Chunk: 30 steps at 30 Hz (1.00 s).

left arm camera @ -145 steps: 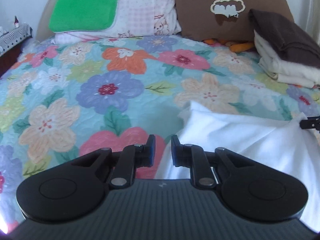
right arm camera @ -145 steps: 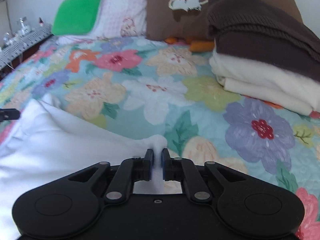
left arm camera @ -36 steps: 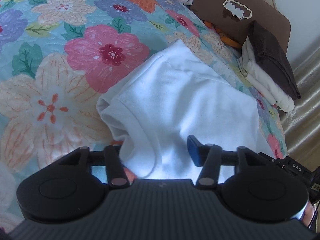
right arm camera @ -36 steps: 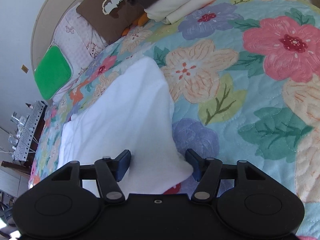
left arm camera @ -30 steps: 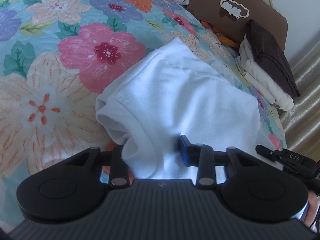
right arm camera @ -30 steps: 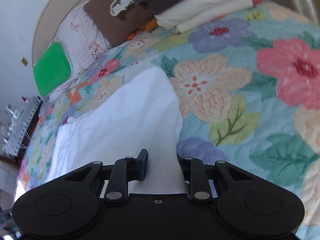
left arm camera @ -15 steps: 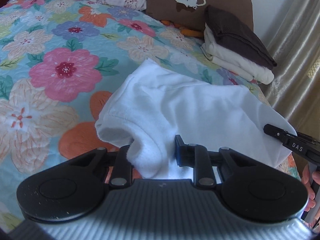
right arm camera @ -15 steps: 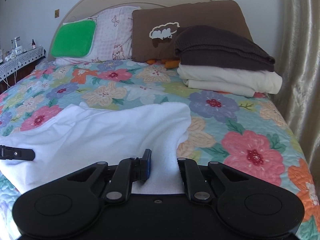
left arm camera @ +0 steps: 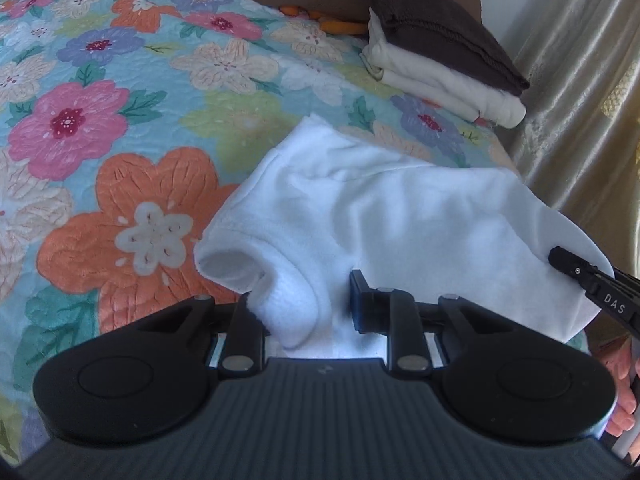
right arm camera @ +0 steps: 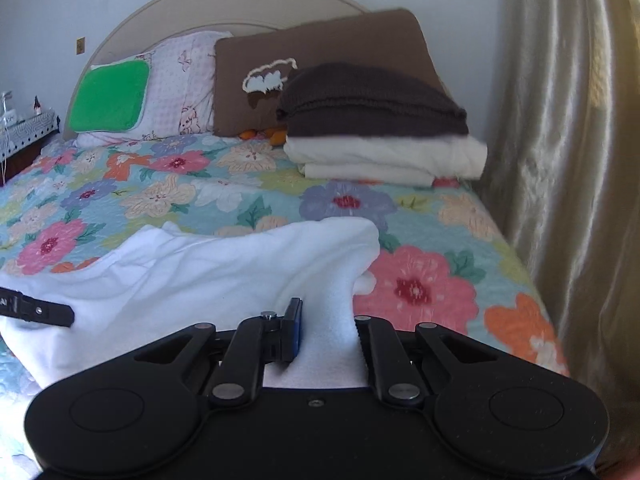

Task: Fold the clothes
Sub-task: 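Lift the folded sweatshirt with both grippers toward the clothes stack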

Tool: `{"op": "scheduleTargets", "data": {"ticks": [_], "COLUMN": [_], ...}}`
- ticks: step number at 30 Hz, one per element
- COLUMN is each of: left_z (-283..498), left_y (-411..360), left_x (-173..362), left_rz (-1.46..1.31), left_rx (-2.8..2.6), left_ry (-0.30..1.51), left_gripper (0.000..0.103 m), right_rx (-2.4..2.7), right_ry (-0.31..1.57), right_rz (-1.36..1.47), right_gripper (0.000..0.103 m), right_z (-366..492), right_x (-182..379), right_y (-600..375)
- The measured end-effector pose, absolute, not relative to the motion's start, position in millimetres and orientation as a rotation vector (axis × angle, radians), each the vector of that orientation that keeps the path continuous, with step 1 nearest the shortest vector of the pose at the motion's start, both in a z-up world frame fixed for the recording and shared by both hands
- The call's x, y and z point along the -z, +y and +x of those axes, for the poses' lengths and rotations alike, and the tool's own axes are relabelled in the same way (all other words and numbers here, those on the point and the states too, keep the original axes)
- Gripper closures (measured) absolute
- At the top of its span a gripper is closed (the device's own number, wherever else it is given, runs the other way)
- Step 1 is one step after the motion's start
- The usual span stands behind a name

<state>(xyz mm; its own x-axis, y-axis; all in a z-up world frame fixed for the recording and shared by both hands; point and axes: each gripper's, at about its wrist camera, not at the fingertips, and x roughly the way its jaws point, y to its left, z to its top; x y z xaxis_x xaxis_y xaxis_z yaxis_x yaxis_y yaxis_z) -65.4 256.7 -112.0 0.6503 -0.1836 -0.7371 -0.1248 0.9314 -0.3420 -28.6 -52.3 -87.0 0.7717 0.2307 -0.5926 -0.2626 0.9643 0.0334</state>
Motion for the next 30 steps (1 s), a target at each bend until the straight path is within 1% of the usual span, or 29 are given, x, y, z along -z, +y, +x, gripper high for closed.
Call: {"op": "scheduleTargets", "data": {"ticks": [2, 3, 4, 5, 6, 8, 9, 14, 16, 18, 20, 21, 23, 26, 28, 30], "left_z": [-63, -63, -62, -63, -64, -67, -68, -60, -56, -52, -47, -45, -46, -45, -43, -39], "left_y": [252, 252, 253, 255, 258, 264, 267, 266, 268, 272, 275, 275, 270, 265, 269, 275], "left_x": [119, 122, 125, 127, 127, 128, 128, 135, 140, 143, 145, 144, 140, 142, 148, 153], "left_rz": [-0.352, -0.349, -0.355, -0.365, -0.385, -0.449, -0.484, -0.477, -0.489, -0.525, -0.551, -0.543, -0.504, -0.48, -0.509, -0.557], "left_rx": [0.017, 0.008, -0.001, -0.002, 0.001, 0.017, 0.028, 0.026, 0.026, 0.023, 0.036, 0.053, 0.066, 0.066, 0.058, 0.057], "left_ry": [0.902, 0.918, 0.933, 0.941, 0.94, 0.93, 0.925, 0.946, 0.953, 0.962, 0.981, 0.991, 0.991, 0.989, 0.986, 0.979], "left_gripper": [0.078, 0.077, 0.073, 0.072, 0.07, 0.066, 0.059, 0.056, 0.05, 0.048, 0.048, 0.051, 0.054, 0.054, 0.05, 0.049], "right_rx": [-0.286, -0.296, -0.305, -0.315, -0.313, -0.288, -0.279, -0.356, -0.379, -0.401, -0.421, -0.424, -0.435, -0.482, -0.536, -0.6], "right_ry": [0.703, 0.734, 0.744, 0.749, 0.75, 0.748, 0.748, 0.852, 0.885, 0.909, 0.927, 0.941, 0.981, 0.989, 1.019, 1.057], "right_rz": [0.007, 0.036, 0.052, 0.066, 0.082, 0.129, 0.16, 0.476, 0.56, 0.581, 0.555, 0.551, 0.551, 0.502, 0.539, 0.592], "right_gripper": [0.088, 0.087, 0.086, 0.075, 0.057, 0.035, 0.035, 0.034, 0.034, 0.034, 0.033, 0.03, 0.028, 0.024, 0.024, 0.024], "right_z": [-28, -27, -29, -31, -32, -32, -31, -13, -6, 1, 8, 11, 18, 21, 30, 41], "right_x": [105, 114, 123, 130, 135, 142, 145, 165, 171, 173, 173, 175, 183, 181, 183, 187], "right_y": [-66, -73, -76, -81, -87, -102, -110, -155, -165, -167, -166, -165, -162, -157, -153, -148]}}
